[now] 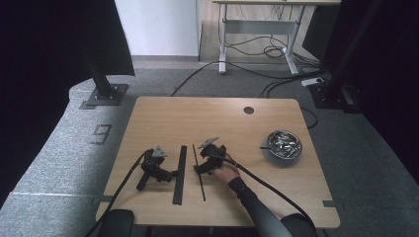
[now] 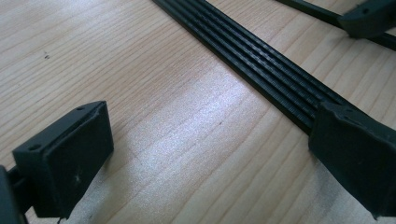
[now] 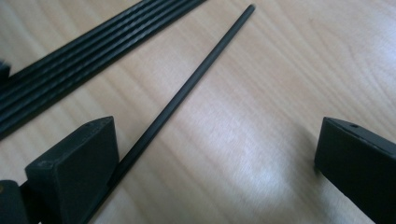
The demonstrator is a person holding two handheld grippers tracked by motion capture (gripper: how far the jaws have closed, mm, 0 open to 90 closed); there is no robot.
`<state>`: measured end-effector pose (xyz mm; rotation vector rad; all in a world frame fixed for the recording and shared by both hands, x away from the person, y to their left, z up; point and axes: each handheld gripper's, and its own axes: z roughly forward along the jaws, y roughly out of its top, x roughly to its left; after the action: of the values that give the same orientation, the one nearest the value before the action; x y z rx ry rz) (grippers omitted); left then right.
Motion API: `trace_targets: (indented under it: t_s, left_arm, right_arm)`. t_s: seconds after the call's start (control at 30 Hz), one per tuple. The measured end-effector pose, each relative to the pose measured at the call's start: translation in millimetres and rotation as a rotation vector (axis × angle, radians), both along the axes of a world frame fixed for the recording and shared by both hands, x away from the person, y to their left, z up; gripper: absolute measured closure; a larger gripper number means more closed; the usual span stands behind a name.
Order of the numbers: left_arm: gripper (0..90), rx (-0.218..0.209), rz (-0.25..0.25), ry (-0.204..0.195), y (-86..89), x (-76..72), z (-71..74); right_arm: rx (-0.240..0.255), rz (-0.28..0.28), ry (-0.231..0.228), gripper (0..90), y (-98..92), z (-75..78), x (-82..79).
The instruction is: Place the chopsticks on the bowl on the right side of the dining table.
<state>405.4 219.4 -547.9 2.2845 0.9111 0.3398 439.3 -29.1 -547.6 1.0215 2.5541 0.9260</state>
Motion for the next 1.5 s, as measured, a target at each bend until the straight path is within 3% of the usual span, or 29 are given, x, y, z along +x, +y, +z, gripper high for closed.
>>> trace_targets:
  t_s: [0.2, 0.53, 1.13, 1.5]
  left_arm:
    - [0.0, 0.0, 0.0, 0.0, 0.0, 0.0, 0.0]
    - [0.0, -0.001, 0.001, 0.0, 0.0, 0.0, 0.0]
    - [0.0, -0.001, 0.001, 0.0, -0.1, -0.1, 0.0]
    - [0.0, -0.001, 0.0, 0.0, -0.1, 0.0, 0.0]
  right_arm:
    - [0.007, -0.024, -0.009, 0.0, -1.9, -1.1, 7.2]
    - [0.003, -0.045, -0.007, 0.0, -21.6, -1.1, 6.2]
    - [0.016, -0.075, -0.022, 0.0, -66.4, -3.3, -16.5]
    - [-0.003, -0.085, -0.002, 0.1, -97.3, -1.6, -29.2]
